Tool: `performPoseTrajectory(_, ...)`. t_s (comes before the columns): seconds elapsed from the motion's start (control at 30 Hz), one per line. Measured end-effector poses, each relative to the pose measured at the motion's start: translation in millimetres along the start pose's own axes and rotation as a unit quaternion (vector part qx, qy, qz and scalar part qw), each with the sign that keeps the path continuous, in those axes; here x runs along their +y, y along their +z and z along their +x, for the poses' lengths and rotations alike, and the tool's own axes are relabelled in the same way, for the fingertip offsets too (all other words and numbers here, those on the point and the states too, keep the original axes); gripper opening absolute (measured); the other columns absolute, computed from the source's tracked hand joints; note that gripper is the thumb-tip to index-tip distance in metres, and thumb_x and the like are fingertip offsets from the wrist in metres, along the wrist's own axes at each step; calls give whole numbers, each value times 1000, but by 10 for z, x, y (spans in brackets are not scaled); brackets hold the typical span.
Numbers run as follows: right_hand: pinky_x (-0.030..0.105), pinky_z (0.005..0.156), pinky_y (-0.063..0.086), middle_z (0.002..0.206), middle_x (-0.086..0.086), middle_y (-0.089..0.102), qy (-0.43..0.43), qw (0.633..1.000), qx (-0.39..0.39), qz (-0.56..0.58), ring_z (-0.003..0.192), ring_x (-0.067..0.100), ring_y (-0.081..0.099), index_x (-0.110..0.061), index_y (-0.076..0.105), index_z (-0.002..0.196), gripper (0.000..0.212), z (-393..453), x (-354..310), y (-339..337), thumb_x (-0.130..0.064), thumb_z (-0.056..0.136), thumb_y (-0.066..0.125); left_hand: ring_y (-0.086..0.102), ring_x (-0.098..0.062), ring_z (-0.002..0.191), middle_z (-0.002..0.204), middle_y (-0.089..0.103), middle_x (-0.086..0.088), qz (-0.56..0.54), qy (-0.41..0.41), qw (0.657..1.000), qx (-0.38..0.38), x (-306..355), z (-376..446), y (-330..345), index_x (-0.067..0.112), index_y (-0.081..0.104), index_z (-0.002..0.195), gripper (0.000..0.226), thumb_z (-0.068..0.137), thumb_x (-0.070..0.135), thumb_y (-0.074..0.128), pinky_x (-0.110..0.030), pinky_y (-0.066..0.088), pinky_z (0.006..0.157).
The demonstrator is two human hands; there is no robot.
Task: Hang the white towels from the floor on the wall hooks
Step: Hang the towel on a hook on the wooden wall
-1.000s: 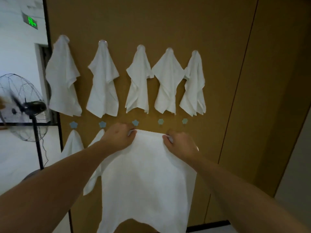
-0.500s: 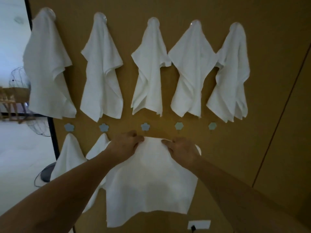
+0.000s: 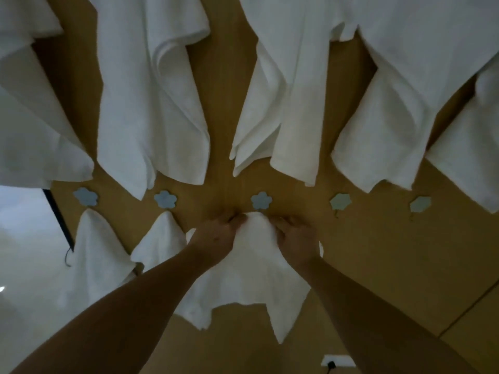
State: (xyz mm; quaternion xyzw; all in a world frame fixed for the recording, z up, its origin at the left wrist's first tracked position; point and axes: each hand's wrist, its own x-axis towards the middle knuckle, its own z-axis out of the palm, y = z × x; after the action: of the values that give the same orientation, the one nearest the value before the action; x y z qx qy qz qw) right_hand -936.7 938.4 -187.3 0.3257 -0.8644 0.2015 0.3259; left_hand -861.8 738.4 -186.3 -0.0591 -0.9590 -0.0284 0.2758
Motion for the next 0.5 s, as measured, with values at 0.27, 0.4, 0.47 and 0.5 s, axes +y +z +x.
performPoseTrajectory(0.27, 38, 74, 49, 84, 8, 63, 160, 979, 81, 93, 78, 27, 57, -20, 76, 101, 25, -316, -256, 572, -28, 92, 54, 60, -30, 80, 94, 66, -13, -114, -33, 984, 135, 257, -59, 507, 5, 69, 112, 31, 93, 22, 52, -40, 50, 75)
performPoseTrajectory(0.4, 39, 79, 51, 98, 6, 61, 213, 965, 55, 145, 84, 21, 59, -20, 74, 92, 23, -356, -314, 548, -32, 94, 54, 61, -26, 68, 86, 67, -10, -162, -75, 980, 85, 276, -46, 566, 7, 67, 109, 38, 93, 32, 44, -40, 53, 61)
performPoseTrajectory(0.47, 30, 84, 50, 94, -1, 68, 230, 956, 42, 179, 83, 14, 63, -21, 74, 95, 20, -337, -353, 486, -27, 94, 55, 62, -23, 62, 82, 68, -7, -209, -100, 971, 51, 339, -45, 571, 8, 62, 111, 43, 93, 38, 36, -40, 54, 55)
performPoseTrajectory(0.5, 23, 85, 48, 90, -4, 70, 233, 954, 35, 183, 82, 11, 63, -22, 73, 96, 18, -325, -364, 459, -24, 95, 56, 62, -22, 62, 82, 68, -6, -221, -107, 968, 45, 359, -46, 575, 9, 60, 112, 44, 93, 39, 35, -40, 54, 55)
